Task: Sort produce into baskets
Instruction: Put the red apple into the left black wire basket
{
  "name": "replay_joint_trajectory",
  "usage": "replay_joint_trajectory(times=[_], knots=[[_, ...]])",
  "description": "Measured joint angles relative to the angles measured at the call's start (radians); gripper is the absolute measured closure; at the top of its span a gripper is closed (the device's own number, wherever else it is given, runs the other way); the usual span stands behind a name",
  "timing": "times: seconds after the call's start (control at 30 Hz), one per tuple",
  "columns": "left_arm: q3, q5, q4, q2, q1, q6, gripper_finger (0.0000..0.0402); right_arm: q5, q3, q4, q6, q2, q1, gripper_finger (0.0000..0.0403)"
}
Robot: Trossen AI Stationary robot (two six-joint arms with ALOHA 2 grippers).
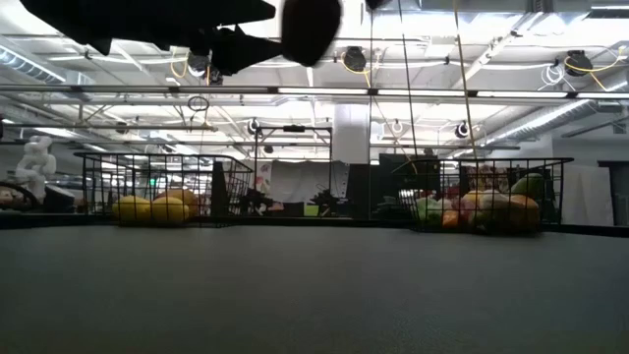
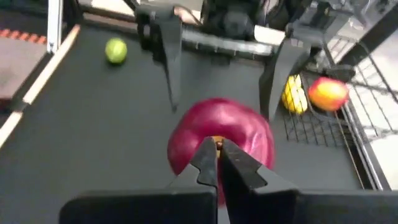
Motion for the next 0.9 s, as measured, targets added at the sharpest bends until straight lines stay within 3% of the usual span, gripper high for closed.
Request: replay_joint_trajectory(times=[0.2,0.73,0.9], knots=[[0.017,-0.078,0.036,0.056,0.001,0.045,0.0002,-0.014,0.000,0.030,-0.014,0.016,-0.021,0.0402],[0.094,-0.098,0.040,0.144,-0.002,0.115,0.0002,-0.014,0.000,0.034,-0.018,0.017,-0.022,0.0402],[0.099,-0.098,0.037,0.144,-0.002,0.133,0.0023,-0.013,0.000,0.034,-0.018,0.017,-0.022,0.0403]])
